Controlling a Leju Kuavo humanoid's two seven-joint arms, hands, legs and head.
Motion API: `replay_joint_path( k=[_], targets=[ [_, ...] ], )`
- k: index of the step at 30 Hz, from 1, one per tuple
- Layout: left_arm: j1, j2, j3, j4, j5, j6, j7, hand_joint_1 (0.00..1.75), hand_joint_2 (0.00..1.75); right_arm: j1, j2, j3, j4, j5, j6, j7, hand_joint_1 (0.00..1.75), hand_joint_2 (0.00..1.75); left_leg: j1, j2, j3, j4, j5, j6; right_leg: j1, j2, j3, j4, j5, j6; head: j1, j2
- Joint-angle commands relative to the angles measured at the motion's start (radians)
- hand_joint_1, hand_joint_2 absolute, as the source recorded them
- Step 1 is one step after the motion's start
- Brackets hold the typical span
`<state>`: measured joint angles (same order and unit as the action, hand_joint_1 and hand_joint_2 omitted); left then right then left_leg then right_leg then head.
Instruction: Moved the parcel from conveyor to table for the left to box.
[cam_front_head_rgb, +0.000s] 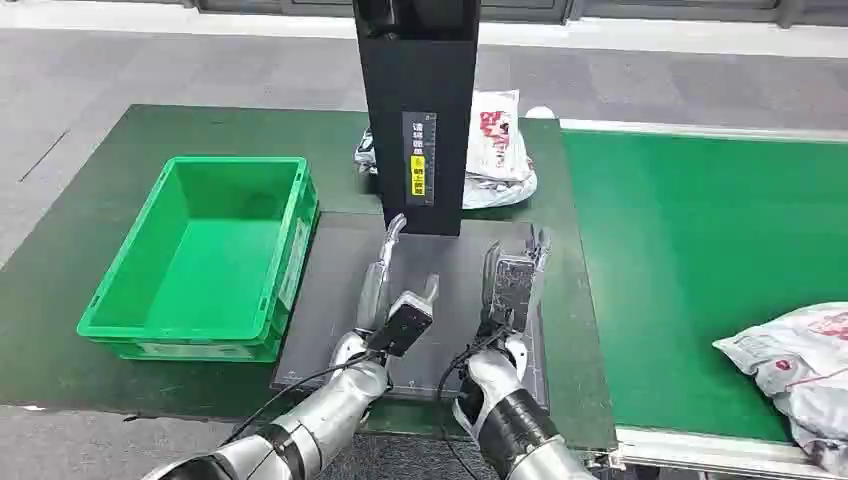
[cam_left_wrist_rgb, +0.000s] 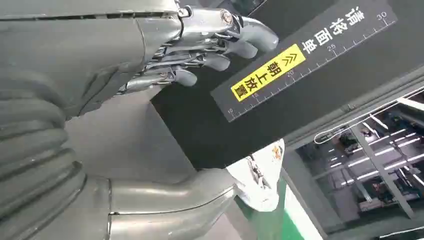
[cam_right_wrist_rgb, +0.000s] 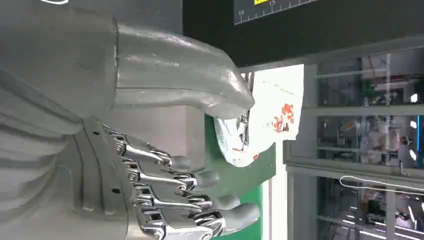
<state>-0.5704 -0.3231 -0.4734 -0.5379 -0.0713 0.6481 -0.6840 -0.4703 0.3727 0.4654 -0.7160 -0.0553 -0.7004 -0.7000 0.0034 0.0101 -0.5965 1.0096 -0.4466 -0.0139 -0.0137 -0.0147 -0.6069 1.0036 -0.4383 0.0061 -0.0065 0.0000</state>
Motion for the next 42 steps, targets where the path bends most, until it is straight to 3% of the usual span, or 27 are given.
replay_joint_path(
  k=[1,10,16,20,23,26,36,41,42],
  targets=[
    [-0.012,0.025,0.025,0.022,0.0,0.002,-0.014,0.0,1.75,-0.033,-0.024,0.06,0.057,-0.003,0.002,0.002,0.0,1.75,0.001,0.001,0.003,-0.001,0.0,0.0,0.0,0.002,0.003,-0.002,0.0,0.0,0.0,0.0],
    [-0.01,0.027,0.032,0.023,-0.002,0.006,-0.014,0.0,1.75,-0.044,-0.024,0.062,0.073,-0.005,0.002,0.002,0.0,1.75,0.001,0.001,0.006,-0.003,-0.001,0.0,0.001,0.003,0.005,-0.003,0.0,-0.001,0.0,0.0],
    [-0.018,0.02,0.036,0.049,-0.003,0.0,-0.014,0.0,1.75,-0.077,-0.024,-0.075,0.156,0.039,0.002,0.002,0.0,1.75,0.0,0.0,0.004,-0.002,0.0,0.0,0.0,0.002,0.003,-0.002,0.0,0.0,0.0,0.0],
    [-0.009,0.012,0.07,0.013,0.017,-0.005,-0.014,0.0,1.75,-0.061,-0.024,-0.306,0.179,0.318,0.002,0.021,0.0,1.75,0.0,-0.002,0.004,-0.002,0.0,0.0,0.0,-0.001,0.005,-0.002,0.0,0.0,0.0,0.0],
    [0.003,0.013,0.069,-0.027,0.012,-0.041,-0.014,0.0,1.75,0.012,-0.024,-0.548,0.049,0.684,0.002,0.102,0.0,1.75,0.0,-0.003,0.002,-0.001,0.001,0.0,0.0,-0.002,0.003,-0.001,0.0,0.0,0.0,0.0],
    [0.013,0.015,0.024,-0.055,-0.013,-0.051,-0.014,0.0,1.75,0.041,-0.053,-0.643,-0.015,0.855,0.002,0.175,0.0,1.75,0.001,-0.006,0.005,-0.003,0.001,0.001,0.0,-0.004,0.007,-0.005,-0.001,0.0,0.0,0.0],
    [-0.029,-0.013,0.015,0.027,-0.015,-0.039,-0.014,0.0,1.75,0.076,-0.106,-0.778,-0.11,1.071,0.002,0.314,0.0,1.75,0.0,-0.005,0.001,0.0,0.001,0.0,0.0,-0.004,0.003,-0.002,0.0,0.0,0.0,0.0],
    [-0.026,-0.015,0.003,0.014,-0.025,-0.054,-0.014,0.0,1.75,0.107,-0.161,-0.881,-0.17,1.382,0.002,0.567,0.0,1.75,0.0,-0.005,0.003,-0.001,0.0,0.0,0.0,-0.004,0.003,-0.002,0.0,0.0,0.0,0.0],
    [-0.027,-0.016,0.003,0.015,-0.025,-0.053,-0.014,0.0,1.75,0.108,-0.172,-0.884,-0.163,1.371,0.002,0.558,0.0,1.75,0.0,-0.006,0.003,-0.001,0.001,0.001,0.0,-0.004,0.005,-0.003,0.0,0.0,0.0,0.0]
  ],
)
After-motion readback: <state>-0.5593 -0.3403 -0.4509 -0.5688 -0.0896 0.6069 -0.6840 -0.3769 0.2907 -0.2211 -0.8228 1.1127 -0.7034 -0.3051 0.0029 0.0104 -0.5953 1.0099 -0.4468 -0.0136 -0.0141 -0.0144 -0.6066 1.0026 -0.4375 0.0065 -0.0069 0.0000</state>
